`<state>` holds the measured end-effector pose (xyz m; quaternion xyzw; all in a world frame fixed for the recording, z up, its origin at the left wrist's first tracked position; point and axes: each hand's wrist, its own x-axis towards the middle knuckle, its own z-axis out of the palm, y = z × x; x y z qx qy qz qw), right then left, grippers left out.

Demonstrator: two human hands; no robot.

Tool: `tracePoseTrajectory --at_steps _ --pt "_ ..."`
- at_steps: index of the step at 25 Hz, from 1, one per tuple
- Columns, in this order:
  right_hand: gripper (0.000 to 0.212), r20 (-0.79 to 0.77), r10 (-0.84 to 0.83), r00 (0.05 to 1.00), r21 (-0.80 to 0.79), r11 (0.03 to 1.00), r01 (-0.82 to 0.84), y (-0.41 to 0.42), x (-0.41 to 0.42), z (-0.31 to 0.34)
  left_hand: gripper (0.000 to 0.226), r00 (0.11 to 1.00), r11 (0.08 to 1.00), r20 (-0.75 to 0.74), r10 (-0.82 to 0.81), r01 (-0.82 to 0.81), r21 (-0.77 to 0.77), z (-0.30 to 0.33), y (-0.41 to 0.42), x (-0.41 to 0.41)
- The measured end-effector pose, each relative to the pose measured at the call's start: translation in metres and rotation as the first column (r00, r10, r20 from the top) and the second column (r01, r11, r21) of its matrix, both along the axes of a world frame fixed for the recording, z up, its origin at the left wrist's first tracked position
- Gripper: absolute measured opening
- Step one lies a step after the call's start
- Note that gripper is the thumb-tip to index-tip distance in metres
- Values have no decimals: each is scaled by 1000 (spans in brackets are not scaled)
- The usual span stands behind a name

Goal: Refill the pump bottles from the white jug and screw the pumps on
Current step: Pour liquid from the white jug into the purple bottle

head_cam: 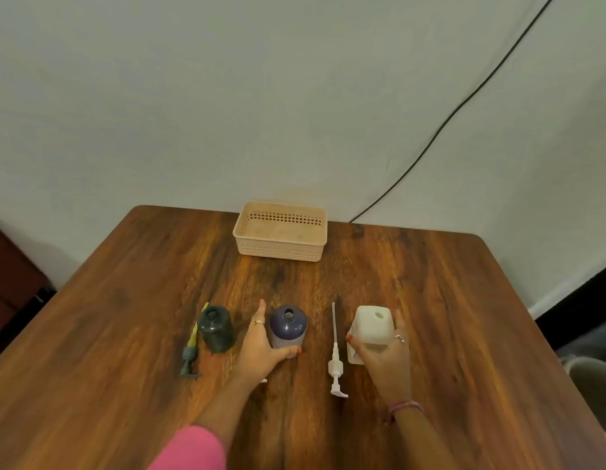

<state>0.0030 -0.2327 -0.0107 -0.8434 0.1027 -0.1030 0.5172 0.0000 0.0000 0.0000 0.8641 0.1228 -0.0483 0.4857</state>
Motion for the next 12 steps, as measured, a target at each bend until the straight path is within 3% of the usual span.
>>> tracePoseTrajectory --at_steps 3,6,12 --pt "113 -23 -82 996 138 987 85 9 2 -9 118 998 995 -31 49 -52 -83 -5 -7 5" --pt "105 -55 -155 986 245 956 164 15 2 -14 117 998 992 -38 58 -62 -110 -15 -12 10" --pt "81 -52 -229 972 221 947 235 20 4 -14 107 997 987 3 83 -82 -136 -19 -14 16"
